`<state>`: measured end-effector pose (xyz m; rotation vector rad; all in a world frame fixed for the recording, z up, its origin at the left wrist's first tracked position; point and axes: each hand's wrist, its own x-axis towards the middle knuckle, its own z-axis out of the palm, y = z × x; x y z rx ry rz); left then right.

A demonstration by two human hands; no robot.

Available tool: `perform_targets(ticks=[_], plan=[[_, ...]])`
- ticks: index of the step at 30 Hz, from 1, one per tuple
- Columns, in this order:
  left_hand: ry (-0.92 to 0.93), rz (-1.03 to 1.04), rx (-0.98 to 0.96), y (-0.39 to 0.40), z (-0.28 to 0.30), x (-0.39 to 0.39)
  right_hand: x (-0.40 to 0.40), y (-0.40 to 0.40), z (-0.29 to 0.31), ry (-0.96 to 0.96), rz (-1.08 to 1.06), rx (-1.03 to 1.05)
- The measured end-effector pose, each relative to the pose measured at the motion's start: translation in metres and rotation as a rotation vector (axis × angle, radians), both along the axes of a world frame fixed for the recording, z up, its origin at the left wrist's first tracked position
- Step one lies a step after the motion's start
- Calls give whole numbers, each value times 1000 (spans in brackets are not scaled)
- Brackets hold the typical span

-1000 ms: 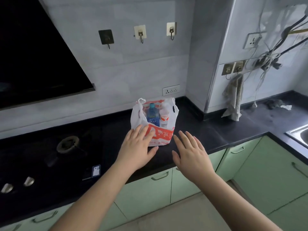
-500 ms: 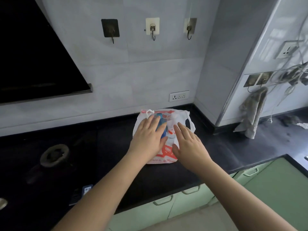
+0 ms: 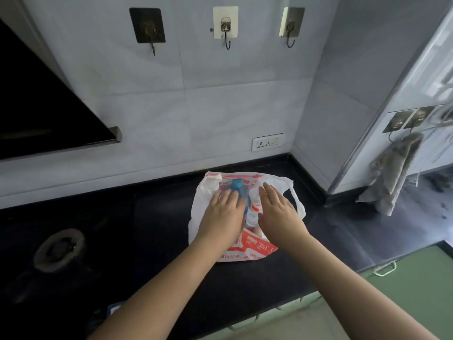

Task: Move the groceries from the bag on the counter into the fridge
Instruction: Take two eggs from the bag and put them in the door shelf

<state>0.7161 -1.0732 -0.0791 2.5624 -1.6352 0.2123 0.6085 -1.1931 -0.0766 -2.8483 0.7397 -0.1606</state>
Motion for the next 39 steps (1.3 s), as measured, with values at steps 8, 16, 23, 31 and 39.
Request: perform_targets(ticks=[8,16,23,31,39], plan=[[-5,266,73,-1,-17,25,21,-41,-6,76,44,-14],[-1,385,66,1,-29,44,32,-79,-11,86,84,80],[18,438,64,1,-38,64,41,-99,-20,73,101,190],[96,457,187,2,-55,84,41,-117,-32,106,82,390],[225,434,321,-7,-68,110,44,-131,-47,205,126,408]])
